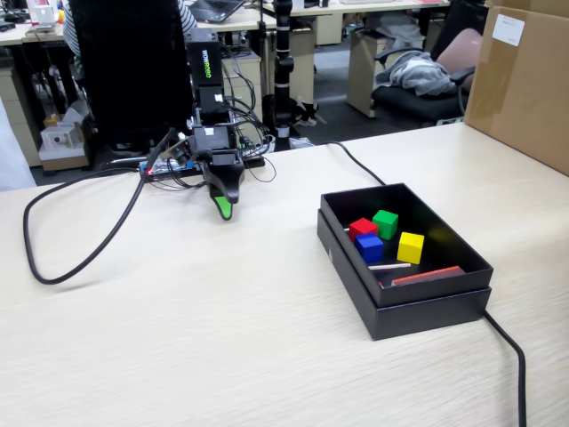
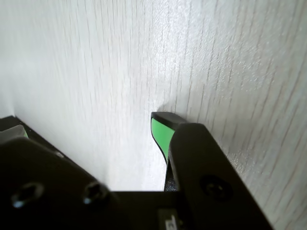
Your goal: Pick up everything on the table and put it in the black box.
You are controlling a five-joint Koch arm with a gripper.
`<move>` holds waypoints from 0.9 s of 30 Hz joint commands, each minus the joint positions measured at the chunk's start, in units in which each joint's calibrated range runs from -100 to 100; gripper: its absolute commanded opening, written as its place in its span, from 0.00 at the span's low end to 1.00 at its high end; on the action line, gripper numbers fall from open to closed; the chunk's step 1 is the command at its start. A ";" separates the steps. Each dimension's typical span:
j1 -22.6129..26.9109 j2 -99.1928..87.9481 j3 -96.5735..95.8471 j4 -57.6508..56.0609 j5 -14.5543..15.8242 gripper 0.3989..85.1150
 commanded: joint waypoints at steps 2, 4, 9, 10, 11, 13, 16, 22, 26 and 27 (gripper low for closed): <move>1.81 -0.96 -2.11 7.81 2.69 0.58; 2.20 -0.96 -4.46 10.31 2.83 0.58; 2.39 -0.96 -12.89 15.84 2.64 0.58; 2.44 -0.96 -13.44 15.58 2.69 0.58; 2.44 -0.85 -13.62 14.98 2.74 0.58; 2.39 -0.85 -13.62 14.46 2.78 0.57; 2.20 -0.85 -13.62 14.46 2.74 0.57; 2.20 -0.85 -13.53 14.46 2.78 0.57; 2.15 -0.85 -13.53 14.46 2.74 0.57; 2.15 -0.85 -13.53 14.46 2.74 0.57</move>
